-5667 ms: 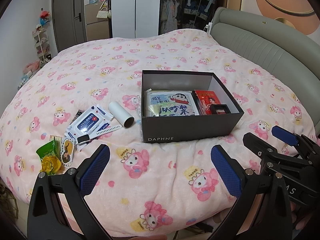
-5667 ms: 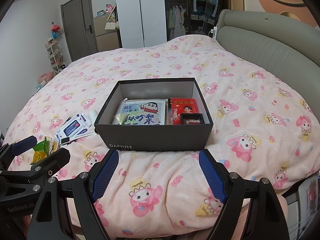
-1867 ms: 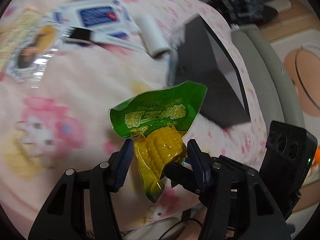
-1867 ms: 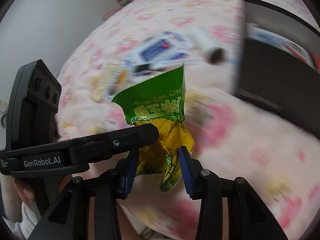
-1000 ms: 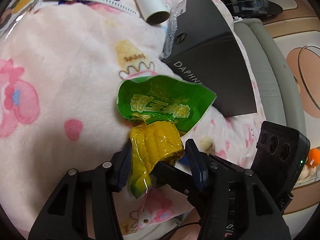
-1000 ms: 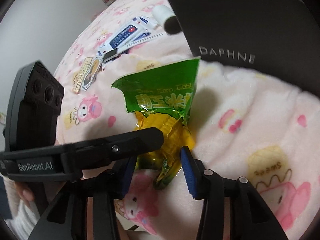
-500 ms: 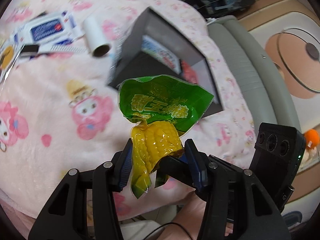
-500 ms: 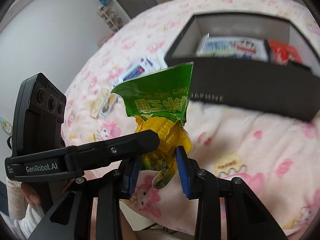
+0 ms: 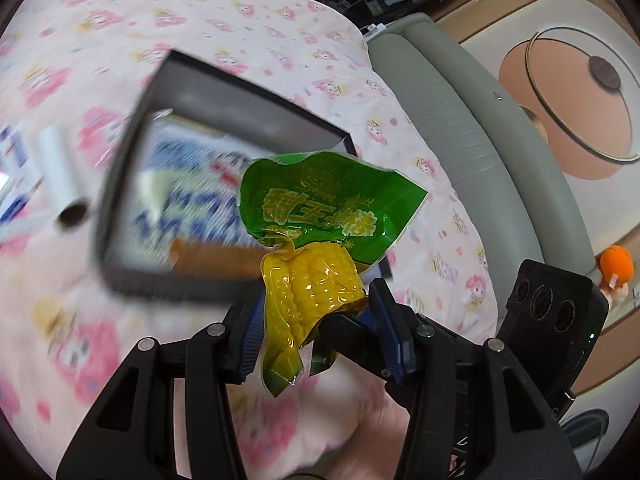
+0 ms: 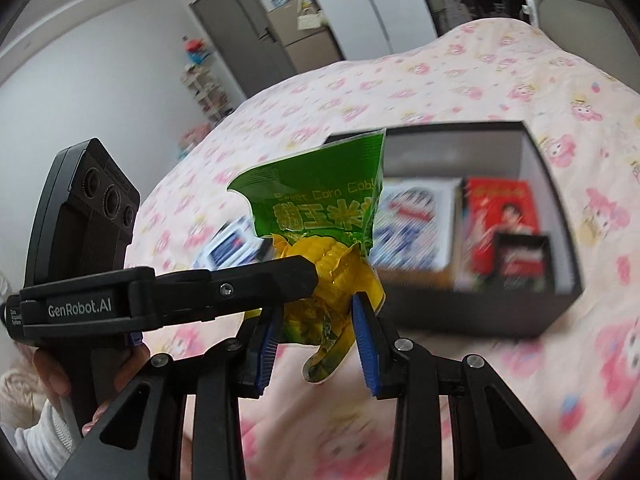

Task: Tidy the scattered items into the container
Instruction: 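Lift the corn snack bag with the right gripper toward the black box, then lower the corn snack bag into the box and open the right gripper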

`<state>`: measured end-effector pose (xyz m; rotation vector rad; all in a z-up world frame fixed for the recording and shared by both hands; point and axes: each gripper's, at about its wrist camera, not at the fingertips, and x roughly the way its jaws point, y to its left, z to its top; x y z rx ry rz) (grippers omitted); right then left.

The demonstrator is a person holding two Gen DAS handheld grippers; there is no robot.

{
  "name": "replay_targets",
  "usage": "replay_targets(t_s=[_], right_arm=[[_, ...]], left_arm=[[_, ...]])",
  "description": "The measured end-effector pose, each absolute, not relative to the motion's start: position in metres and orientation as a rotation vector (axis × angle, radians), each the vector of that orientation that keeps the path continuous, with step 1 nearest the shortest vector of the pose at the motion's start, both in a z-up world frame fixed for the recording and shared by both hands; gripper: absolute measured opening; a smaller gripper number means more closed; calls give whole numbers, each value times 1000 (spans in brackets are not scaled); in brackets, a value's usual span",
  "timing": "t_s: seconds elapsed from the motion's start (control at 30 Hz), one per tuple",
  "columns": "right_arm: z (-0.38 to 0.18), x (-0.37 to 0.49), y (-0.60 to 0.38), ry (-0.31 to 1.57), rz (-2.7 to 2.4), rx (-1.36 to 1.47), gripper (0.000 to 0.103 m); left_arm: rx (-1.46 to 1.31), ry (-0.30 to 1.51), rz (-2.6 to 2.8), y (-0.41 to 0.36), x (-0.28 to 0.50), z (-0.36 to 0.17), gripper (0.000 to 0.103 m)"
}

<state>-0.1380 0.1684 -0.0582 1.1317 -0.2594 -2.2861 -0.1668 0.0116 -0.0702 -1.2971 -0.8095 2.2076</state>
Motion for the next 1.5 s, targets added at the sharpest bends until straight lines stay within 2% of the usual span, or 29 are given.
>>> replay_targets(t_s=[0.27, 0.3, 0.4, 0.63, 0.77, 0.93, 1.1, 1.33, 1.5], right_arm=[[-81, -237, 204, -236, -2330, 1200, 31], [-83, -246, 207, -231, -2352, 1199, 31], [-93, -260, 214, -194, -2438, 1212, 32], [-104, -268, 223, -162, -2508, 1197, 31], [-109, -270, 229, -151, -2521, 1202, 31], [-107, -274, 242, -267, -2481, 1203, 31], [-105, -275, 243, -270, -2477, 1208, 31], [-104, -277, 246, -239, -2528, 1229, 32], [-101, -280, 259, -332, -2521, 1212, 32]], left_arm=[[-1465, -827, 2136, 50, -275, -105, 51], [-1475, -842, 2124, 54, -283, -110, 45], [-1509, -868, 2098, 64, -303, -123, 40], [-1551, -866, 2097, 79, -328, -140, 44], [-1572, -913, 2156, 68, -326, -142, 54], [-1579, -1007, 2292, 47, -315, -138, 52], [-1724, -888, 2294, 60, -315, -147, 40], [-1769, -732, 2222, 86, -319, -146, 39], [-1644, -790, 2250, 69, -309, -131, 39]])
